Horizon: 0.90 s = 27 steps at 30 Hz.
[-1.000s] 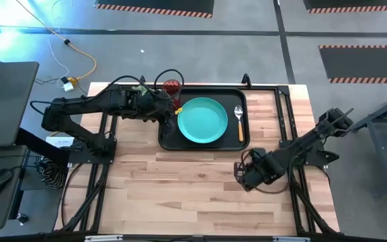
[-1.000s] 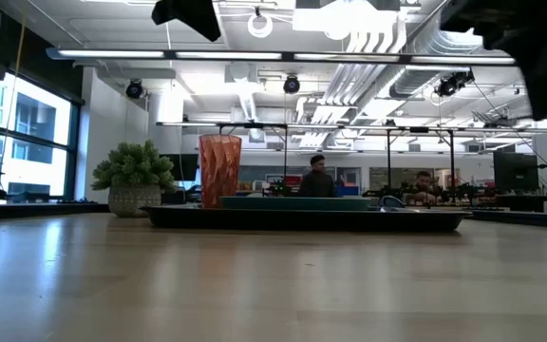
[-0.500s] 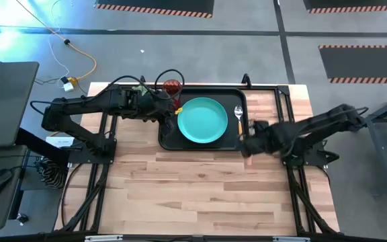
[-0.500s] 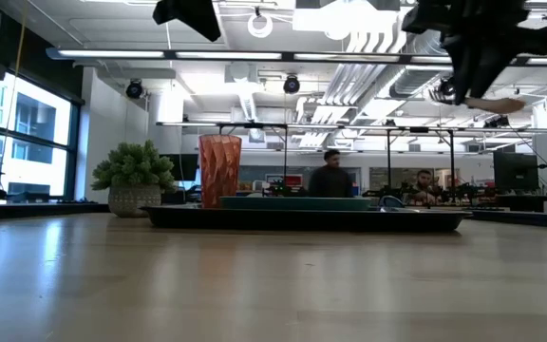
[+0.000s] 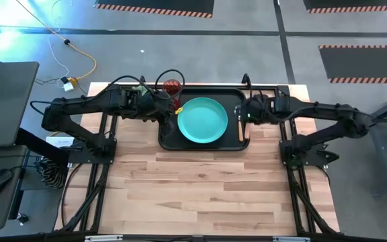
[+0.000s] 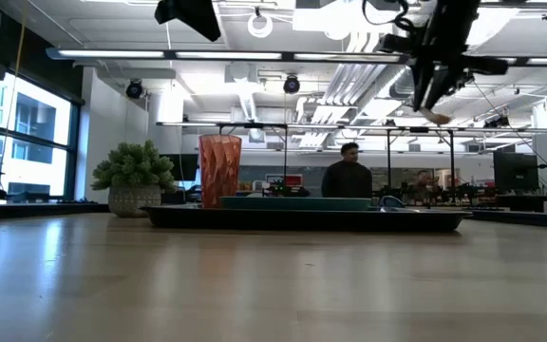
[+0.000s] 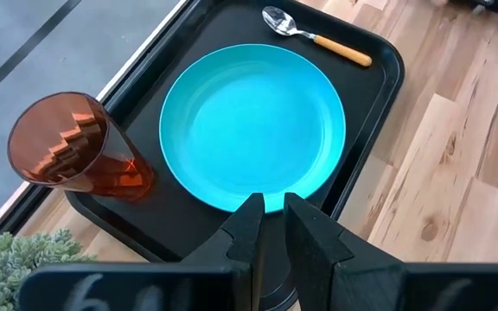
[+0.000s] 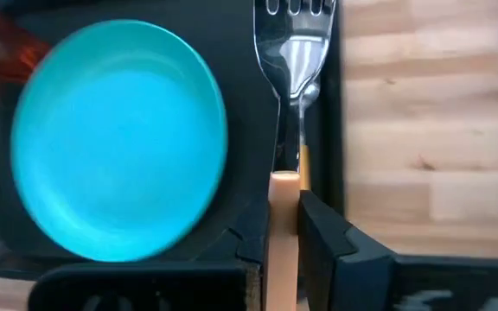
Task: Pick and place plate/cup/fork/spoon on tray
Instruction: Put the yellow fork on the black tray
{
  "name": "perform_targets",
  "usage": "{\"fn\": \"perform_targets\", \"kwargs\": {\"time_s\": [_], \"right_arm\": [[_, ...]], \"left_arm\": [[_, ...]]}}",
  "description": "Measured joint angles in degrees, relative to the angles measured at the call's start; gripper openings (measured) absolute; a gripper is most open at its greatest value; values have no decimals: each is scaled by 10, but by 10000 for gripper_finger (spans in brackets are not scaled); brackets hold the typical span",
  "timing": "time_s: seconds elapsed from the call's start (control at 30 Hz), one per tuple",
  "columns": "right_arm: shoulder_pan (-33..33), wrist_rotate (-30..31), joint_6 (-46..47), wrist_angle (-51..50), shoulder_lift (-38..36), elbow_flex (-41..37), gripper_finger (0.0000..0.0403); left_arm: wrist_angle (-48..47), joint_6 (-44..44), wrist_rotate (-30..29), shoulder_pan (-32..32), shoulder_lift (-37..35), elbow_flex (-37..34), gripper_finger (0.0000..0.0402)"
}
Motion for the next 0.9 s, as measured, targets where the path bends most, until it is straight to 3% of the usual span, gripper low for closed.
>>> {"fn": "perform_targets", "kwargs": {"time_s": [0.53,0.9], "right_arm": [[-187,-94,-227,223,0,0,21],[-232,-142,-286,261,1,2,21]], "left_arm": [[0,2,0,0,0,0,39],[0,1,0,0,0,0,39]]}}
